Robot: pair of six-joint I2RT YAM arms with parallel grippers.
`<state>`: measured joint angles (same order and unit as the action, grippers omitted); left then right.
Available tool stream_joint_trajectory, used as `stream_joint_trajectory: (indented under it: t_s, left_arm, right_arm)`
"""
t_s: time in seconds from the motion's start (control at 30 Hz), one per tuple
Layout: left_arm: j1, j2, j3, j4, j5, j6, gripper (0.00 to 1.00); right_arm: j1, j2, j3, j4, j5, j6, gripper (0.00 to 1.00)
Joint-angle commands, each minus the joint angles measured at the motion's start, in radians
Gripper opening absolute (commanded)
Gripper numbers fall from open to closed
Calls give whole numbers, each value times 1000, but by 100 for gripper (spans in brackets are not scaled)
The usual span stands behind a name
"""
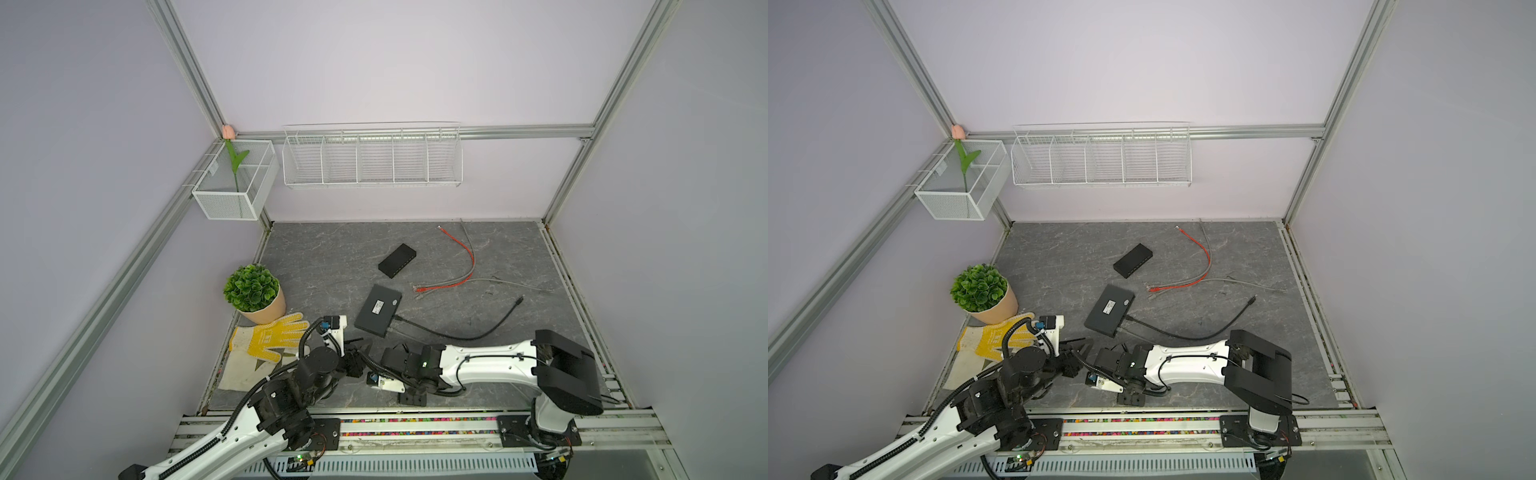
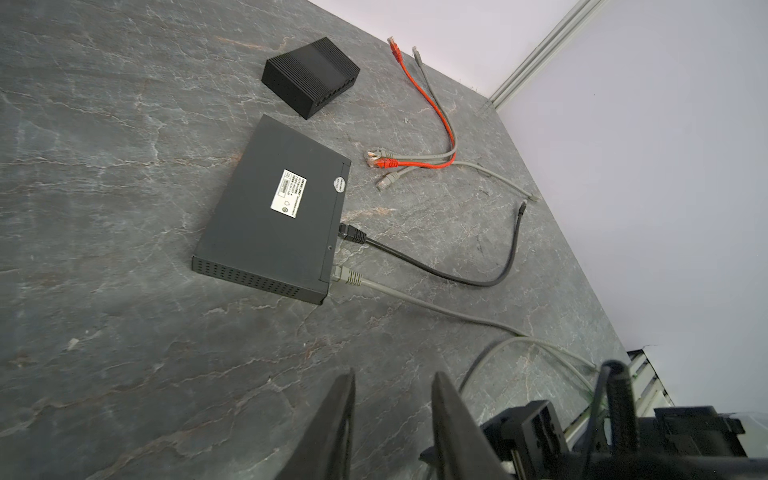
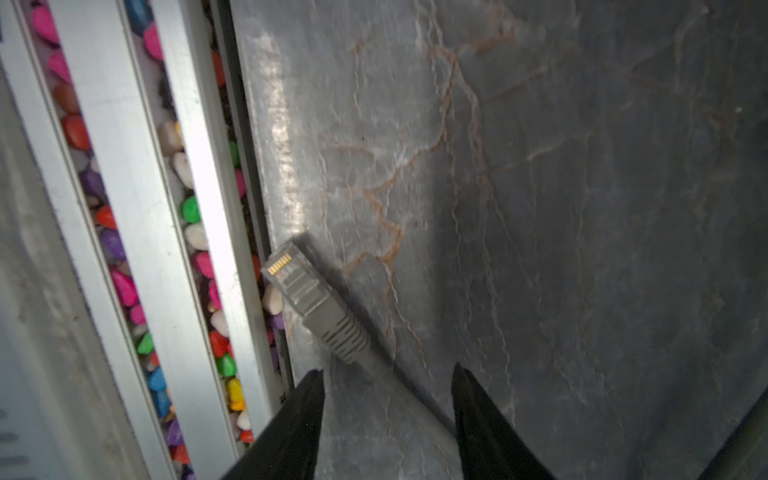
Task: Insert the plug into the switch port
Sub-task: 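Open the right gripper and move it to a loose grey plug near the robot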
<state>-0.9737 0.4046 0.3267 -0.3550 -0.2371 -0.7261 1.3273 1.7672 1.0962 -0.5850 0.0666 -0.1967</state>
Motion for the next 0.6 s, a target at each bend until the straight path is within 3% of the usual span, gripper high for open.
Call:
stream_joint_trajectory:
  t_s: [0.0, 0.27, 0.47, 0.57]
  left_arm:
    - [-6, -11, -5, -14, -16, -14, 34]
    - [-7, -22, 16, -35, -32, -8, 34]
    - [-6, -98, 58, -123, -79, -1, 34]
    - [-6, -144, 96, -180, -112, 13, 34]
  right_arm:
    - [-14, 42, 24, -5, -51, -44, 53]
    - [-57, 57, -18, 35, -112, -41, 44]
    - [-86, 63, -46, 82, -113, -32, 19]
    - [-94, 30, -65, 116, -68, -33, 13]
